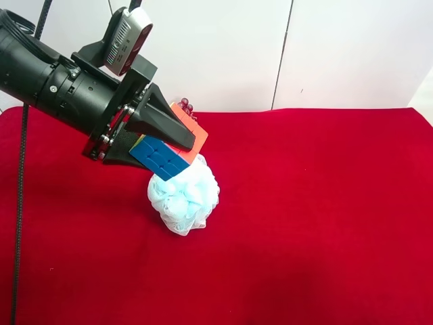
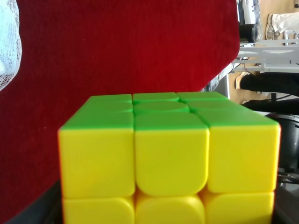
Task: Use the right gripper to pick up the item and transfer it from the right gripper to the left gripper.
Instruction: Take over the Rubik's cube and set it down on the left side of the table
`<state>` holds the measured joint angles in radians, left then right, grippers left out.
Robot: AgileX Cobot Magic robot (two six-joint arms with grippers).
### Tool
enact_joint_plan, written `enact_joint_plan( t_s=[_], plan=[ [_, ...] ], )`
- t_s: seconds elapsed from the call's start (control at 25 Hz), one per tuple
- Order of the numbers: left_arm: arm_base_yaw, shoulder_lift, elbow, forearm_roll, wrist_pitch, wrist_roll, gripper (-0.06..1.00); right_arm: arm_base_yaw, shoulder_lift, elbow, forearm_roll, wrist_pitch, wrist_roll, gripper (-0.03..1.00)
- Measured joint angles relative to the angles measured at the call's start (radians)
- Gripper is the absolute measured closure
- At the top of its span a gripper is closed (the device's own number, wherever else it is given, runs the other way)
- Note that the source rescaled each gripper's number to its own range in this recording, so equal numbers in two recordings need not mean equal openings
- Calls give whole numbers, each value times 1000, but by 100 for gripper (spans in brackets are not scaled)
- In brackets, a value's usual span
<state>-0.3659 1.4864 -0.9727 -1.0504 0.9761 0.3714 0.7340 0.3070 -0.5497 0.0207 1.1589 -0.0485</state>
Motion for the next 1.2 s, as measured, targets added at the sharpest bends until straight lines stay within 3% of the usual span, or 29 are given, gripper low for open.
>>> enact_joint_plan(
  t_s=[0.28,0.84,0.92,1.2],
  plan=[
    [0,0,0,0,2,1,92,0,-45,54,-21,-94,28,-3],
    [0,0,0,0,9,13,92,-11,-45,56,-21,-95,28,-3],
    [0,0,0,0,9,16,92,-64,-46,56,-21,-95,28,-3],
    [0,0,0,0,12,56,92,-408,-178,56,-21,-98,28,-3]
  ],
)
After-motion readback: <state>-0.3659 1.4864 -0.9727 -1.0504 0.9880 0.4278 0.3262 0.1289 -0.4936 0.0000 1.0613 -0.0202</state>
